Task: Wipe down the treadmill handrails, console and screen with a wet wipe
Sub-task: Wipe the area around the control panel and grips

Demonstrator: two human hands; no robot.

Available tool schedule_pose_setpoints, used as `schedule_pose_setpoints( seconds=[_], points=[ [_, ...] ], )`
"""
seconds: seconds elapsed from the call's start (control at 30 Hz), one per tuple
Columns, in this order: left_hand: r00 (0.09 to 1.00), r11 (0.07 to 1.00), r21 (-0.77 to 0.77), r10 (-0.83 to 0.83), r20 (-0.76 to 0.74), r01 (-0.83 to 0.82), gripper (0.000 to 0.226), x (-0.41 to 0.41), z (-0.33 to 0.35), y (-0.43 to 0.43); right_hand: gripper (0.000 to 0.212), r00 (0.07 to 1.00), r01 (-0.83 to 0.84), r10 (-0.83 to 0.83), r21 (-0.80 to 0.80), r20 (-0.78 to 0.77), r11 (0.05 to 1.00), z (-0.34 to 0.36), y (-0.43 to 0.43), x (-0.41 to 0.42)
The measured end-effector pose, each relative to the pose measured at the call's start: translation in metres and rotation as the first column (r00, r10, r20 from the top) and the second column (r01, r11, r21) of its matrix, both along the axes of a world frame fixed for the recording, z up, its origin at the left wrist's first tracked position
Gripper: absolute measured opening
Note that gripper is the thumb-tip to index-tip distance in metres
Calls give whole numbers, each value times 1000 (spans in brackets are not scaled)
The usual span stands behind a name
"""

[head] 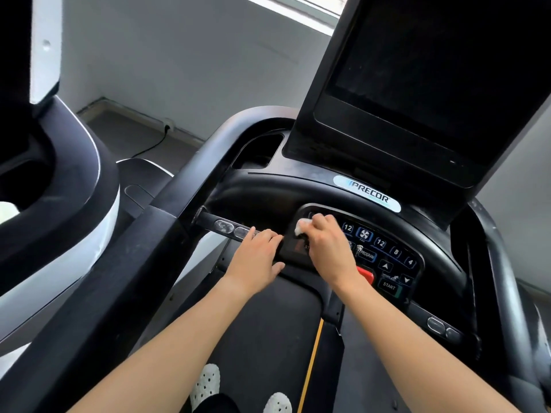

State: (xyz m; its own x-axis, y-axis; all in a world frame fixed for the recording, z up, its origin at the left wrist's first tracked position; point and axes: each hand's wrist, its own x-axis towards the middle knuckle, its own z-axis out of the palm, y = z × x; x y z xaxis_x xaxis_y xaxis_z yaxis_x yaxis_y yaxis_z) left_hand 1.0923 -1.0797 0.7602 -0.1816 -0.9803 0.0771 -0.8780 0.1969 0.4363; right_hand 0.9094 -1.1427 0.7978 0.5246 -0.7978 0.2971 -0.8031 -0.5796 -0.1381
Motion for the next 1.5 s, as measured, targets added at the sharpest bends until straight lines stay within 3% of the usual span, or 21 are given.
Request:
schedule_pose_setpoints(
  seconds=[0.1, 0.3, 0.43, 0.53, 0.63, 0.8, 1.0, 1.13, 1.33, 1.5],
  points=[
    [998, 999, 9, -35, 48, 35, 60, 10, 0, 4, 25, 958, 236, -235, 10, 165, 972, 1, 3, 13],
    [977, 995, -17, 103, 184, -101, 51, 49, -2, 16, 27, 993, 21, -30, 88, 113, 996, -1, 20, 55],
    [887, 967, -64, 250, 389, -245, 51, 86, 6, 21, 32, 991, -36, 15, 161, 133, 986, -4, 19, 92],
    [822, 939, -58, 325, 467, -339, 62, 110, 13, 22, 36, 998, -45, 37, 211, 44, 976, -20, 14, 106],
    [804, 924, -51, 357, 476, -380, 69, 131, 7, 28, 35, 997, -48, 59, 207, -46, 977, -35, 17, 107],
    [810, 939, -49, 320, 491, -341, 69, 143, -3, 33, 35, 992, -94, 108, 172, -71, 981, -37, 9, 124],
    [797, 949, -52, 290, 529, -311, 69, 146, -5, 34, 31, 945, -280, 308, 213, -113, 936, -44, -1, 186],
    [791, 957, -52, 266, 551, -286, 66, 150, -9, 35, 35, 957, -260, 283, 238, -64, 936, -52, -5, 189],
    [808, 951, -63, 290, 513, -301, 61, 149, -14, 35, 26, 970, -241, 243, 128, 1, 962, -53, 4, 151],
    [822, 937, -76, 338, 458, -342, 52, 144, -8, 35, 26, 976, -209, 216, 205, -13, 956, -59, -9, 190]
  ],
)
